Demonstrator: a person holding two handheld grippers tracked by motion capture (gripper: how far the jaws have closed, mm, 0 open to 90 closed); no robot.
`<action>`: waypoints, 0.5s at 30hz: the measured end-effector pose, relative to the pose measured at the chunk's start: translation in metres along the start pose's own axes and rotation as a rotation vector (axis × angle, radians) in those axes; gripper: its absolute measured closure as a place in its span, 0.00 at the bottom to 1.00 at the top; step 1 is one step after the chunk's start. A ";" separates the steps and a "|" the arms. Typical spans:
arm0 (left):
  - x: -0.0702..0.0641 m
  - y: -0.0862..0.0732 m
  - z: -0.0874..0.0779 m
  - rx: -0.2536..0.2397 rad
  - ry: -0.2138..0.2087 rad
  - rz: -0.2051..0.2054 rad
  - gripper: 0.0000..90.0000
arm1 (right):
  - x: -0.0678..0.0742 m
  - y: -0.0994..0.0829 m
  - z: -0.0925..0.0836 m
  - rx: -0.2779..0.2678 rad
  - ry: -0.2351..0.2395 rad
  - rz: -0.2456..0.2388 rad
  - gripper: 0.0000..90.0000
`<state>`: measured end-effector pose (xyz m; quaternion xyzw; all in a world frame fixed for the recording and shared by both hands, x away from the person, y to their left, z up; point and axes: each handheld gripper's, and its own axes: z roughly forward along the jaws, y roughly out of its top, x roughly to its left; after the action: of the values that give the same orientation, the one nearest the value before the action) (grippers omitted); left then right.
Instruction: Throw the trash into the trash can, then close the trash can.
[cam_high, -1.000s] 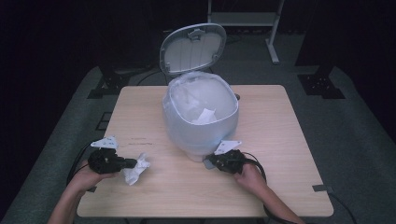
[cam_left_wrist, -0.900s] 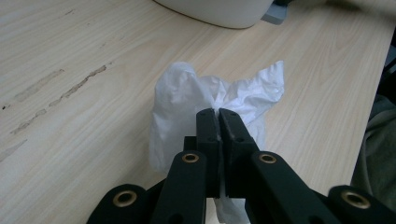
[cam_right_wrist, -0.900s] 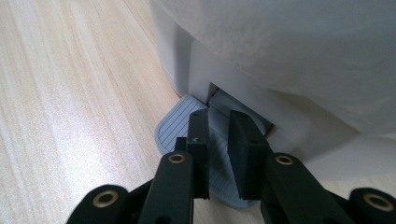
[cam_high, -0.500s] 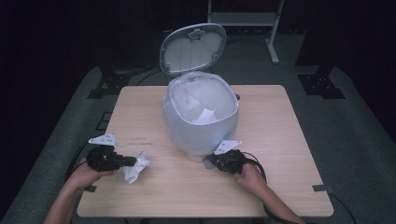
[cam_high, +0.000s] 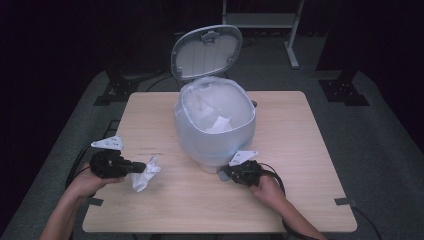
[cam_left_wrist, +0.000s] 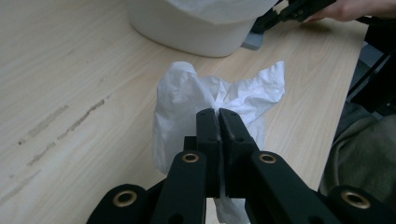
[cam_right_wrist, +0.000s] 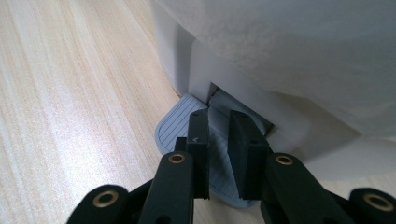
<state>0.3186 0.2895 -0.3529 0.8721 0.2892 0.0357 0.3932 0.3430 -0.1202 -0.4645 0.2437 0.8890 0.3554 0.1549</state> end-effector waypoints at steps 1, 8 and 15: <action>-0.001 0.003 -0.003 -0.001 0.002 0.006 0.97 | 0.000 0.000 0.000 0.000 -0.001 0.001 0.87; -0.010 0.021 -0.016 -0.004 0.001 0.037 0.97 | 0.000 0.000 0.000 -0.001 0.004 0.004 0.87; -0.015 0.030 -0.022 -0.004 -0.022 0.055 0.97 | 0.000 0.000 0.000 -0.005 -0.002 0.004 0.87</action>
<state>0.3137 0.2801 -0.3139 0.8793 0.2605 0.0376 0.3969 0.3426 -0.1203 -0.4648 0.2452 0.8875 0.3577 0.1557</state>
